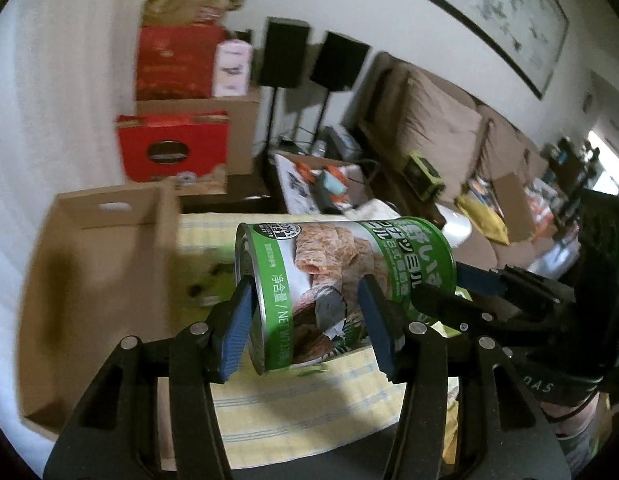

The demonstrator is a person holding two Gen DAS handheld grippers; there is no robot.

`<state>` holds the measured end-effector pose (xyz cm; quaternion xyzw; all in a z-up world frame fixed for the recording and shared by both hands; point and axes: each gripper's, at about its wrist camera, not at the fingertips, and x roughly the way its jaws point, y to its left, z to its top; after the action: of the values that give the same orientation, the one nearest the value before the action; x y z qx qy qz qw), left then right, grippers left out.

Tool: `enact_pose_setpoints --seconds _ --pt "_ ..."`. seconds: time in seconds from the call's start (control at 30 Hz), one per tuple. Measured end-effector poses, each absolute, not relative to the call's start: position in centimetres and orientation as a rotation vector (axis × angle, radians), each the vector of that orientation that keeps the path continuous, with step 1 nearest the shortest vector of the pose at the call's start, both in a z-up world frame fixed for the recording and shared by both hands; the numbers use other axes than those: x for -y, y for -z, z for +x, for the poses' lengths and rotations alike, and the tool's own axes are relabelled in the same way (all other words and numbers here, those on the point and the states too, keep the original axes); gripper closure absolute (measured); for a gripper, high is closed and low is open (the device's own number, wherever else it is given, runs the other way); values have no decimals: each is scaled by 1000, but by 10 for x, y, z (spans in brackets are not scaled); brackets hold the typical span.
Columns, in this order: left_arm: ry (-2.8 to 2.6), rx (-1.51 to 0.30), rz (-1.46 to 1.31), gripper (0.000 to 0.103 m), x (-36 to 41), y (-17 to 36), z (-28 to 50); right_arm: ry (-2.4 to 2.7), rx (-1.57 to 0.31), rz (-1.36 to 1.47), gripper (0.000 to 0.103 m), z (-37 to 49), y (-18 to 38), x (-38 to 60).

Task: Organize objects
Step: 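Lift the green can with the left gripper and lower it into the cardboard box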

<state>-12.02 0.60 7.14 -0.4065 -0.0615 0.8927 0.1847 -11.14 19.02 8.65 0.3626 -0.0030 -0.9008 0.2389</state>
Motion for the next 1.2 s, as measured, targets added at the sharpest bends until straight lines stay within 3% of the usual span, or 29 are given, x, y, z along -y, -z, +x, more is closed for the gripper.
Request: enact_pose_setpoints --seconds 0.7,1.2 --pt "-2769 321 -1290 52 178 -58 -131 2139 9 1027 51 -156 -69 -1" --pt "-2621 428 -1541 48 214 28 -154 2086 -133 1224 51 -163 4 48"
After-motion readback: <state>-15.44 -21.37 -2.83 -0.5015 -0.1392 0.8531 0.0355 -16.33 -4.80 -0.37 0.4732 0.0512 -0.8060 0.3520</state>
